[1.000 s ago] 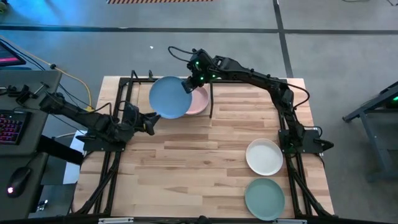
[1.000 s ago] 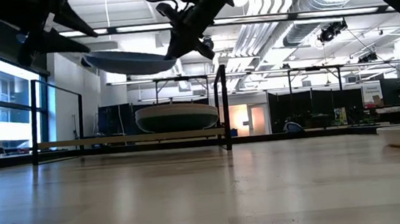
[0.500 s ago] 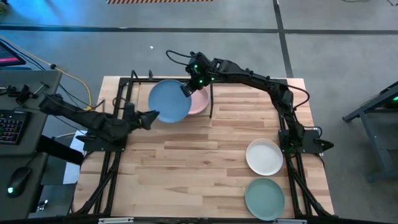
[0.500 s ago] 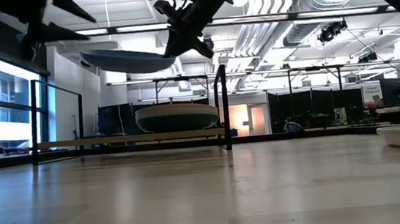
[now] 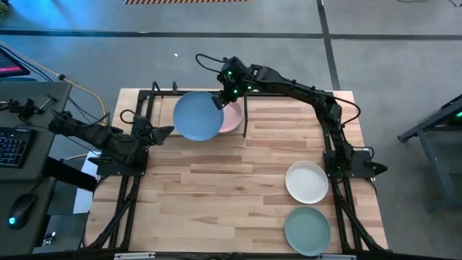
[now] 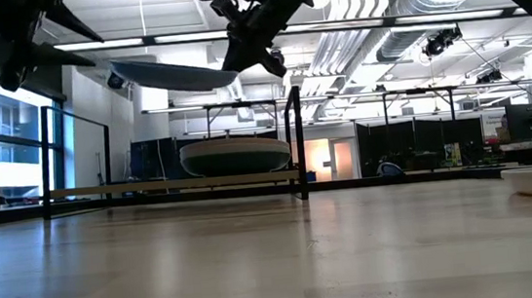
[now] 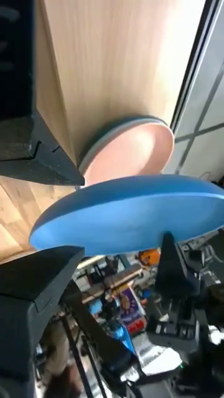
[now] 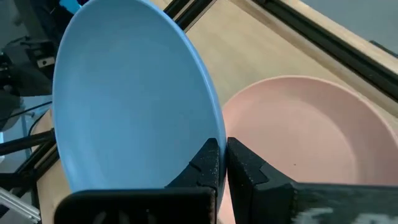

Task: Place and stack plates onto a shelf
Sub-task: Put the blue plate into the shelf

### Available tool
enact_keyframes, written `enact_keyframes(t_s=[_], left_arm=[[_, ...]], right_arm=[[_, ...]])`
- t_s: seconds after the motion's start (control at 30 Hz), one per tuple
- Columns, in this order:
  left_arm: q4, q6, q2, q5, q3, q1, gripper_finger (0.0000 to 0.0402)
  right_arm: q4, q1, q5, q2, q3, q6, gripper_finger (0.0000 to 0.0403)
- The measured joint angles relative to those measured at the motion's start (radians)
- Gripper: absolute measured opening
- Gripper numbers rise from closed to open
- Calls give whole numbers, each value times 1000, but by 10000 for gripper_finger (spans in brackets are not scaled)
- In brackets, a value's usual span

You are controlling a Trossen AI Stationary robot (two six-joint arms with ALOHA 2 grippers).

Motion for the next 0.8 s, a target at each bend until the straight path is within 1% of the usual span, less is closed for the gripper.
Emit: enact_keyframes(t_s=[0.27, 0.53, 0.8], left_arm=[[42, -1, 57, -4, 0, 2, 156], [137, 0, 138, -2, 0, 49, 156], [187, 1, 164, 9, -1, 60, 154]], right_arm=[[-2, 14, 0, -4, 0, 2, 0], [5, 32, 6, -4, 0, 19, 0], [6, 48, 3, -4, 0, 22, 0]])
